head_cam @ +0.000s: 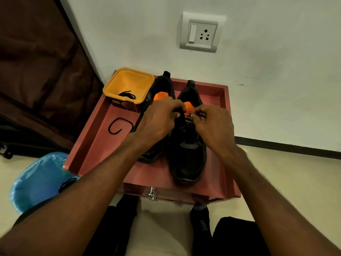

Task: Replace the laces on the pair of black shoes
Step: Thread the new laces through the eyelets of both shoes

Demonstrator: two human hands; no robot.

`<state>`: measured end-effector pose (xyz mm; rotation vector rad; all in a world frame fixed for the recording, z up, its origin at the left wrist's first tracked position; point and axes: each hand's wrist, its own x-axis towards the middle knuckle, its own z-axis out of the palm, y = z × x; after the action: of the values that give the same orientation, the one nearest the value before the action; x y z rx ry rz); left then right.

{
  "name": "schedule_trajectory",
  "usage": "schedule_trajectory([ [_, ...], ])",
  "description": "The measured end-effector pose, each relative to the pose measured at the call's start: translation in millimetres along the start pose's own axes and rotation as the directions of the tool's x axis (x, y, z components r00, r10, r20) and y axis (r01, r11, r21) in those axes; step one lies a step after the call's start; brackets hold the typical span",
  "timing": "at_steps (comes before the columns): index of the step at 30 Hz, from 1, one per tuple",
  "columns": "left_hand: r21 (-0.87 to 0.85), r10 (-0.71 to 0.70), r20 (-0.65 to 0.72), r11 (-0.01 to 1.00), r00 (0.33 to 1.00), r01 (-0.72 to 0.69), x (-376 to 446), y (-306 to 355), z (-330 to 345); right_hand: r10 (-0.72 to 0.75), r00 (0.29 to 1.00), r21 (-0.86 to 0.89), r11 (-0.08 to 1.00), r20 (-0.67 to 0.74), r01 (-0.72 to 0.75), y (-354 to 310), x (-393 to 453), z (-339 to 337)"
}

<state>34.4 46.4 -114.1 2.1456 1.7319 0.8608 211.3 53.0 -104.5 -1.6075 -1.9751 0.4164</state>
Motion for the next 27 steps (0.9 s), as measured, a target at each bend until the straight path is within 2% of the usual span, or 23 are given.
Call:
schedule_trajectory([
  [7, -0.072, -0.014, 0.023, 0.997, 1.0, 0.016, -2.8, -1.6, -3.3, 0.022, 0.993, 0.18, 0.983, 0.116, -0.042, 0.3, -1.2, 9.4],
  [10, -0.116, -0.027, 0.031, 0.993, 0.999, 0.031, -3.7, -1.5, -2.7, 0.026, 0.983, 0.17, 0.984, 0.184, -0.058, 4.5, 2.3, 5.0],
  [17, -0.164, -0.026, 0.046, 0.986, 0.999, 0.033, -4.5, -5.1, 0.0, 0.006, 0.99, 0.032, 0.999, 0.14, -0.011, 2.4, -3.0, 15.3],
  [21, -0.151, -0.03, 0.039, 0.988, 0.999, 0.035, -5.1, -5.2, -0.3, 0.025, 0.976, 0.12, 0.991, 0.215, -0.051, 4.0, 2.6, 7.3],
  [27, -0.147, -0.033, 0.046, 0.988, 0.998, 0.039, -4.1, -7.1, 1.1, 0.038, 0.974, 0.179, 0.981, 0.224, -0.079, 2.8, 1.9, 2.0],
])
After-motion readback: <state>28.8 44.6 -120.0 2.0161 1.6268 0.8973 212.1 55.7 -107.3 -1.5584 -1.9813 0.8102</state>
